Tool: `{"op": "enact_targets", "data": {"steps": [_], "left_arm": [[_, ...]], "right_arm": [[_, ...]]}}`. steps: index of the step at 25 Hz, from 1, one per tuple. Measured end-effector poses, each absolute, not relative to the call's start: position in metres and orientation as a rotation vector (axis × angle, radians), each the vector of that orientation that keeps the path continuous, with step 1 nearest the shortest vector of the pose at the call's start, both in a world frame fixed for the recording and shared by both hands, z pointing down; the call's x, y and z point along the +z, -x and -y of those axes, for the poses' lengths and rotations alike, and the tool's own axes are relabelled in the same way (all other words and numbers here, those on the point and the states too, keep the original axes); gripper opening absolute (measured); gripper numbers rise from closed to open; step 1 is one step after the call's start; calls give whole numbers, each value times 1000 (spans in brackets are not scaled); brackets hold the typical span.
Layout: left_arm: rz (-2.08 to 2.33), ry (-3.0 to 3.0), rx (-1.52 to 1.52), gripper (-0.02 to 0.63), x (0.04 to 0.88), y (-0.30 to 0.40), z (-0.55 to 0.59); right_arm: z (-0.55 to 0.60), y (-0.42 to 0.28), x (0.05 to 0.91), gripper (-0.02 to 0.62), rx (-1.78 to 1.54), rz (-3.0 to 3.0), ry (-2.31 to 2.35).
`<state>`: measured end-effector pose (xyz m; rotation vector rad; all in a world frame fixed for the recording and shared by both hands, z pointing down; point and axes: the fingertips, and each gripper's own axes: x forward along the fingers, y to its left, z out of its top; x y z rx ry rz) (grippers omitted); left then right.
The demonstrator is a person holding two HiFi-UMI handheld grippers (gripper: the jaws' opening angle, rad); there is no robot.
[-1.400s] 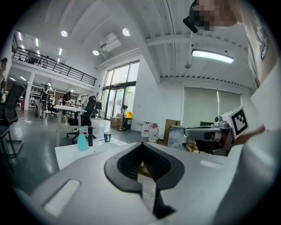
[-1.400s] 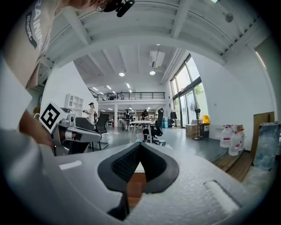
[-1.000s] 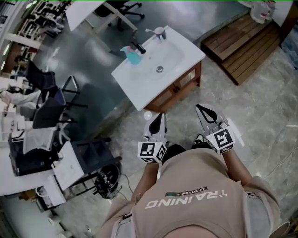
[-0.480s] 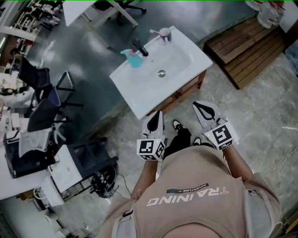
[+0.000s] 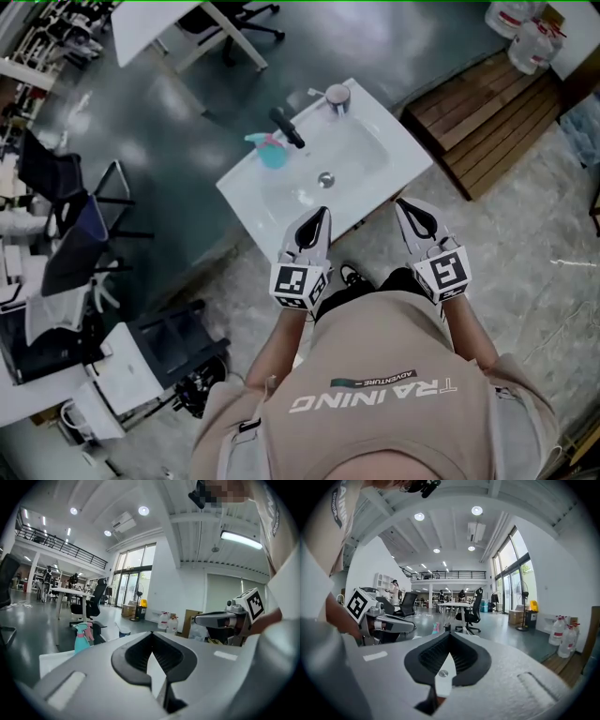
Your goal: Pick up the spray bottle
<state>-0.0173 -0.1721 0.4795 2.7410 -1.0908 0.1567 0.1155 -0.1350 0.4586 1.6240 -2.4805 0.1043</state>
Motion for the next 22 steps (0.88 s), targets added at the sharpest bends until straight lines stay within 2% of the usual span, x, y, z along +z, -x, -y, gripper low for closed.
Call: {"op": "enact_targets", "data": {"steps": [5,14,22], "left_arm": [[1169,-2644,146,17,487,35,196],[1412,-2462,178,17,491,47,250],[1633,-2289,124,17,475,44,300]], "right_arm": [[160,-90,464,2,109,2531,-1485],[246,-96,477,2,168,2661,-1252],[338,-83,468,2,41,2801,-939]]}}
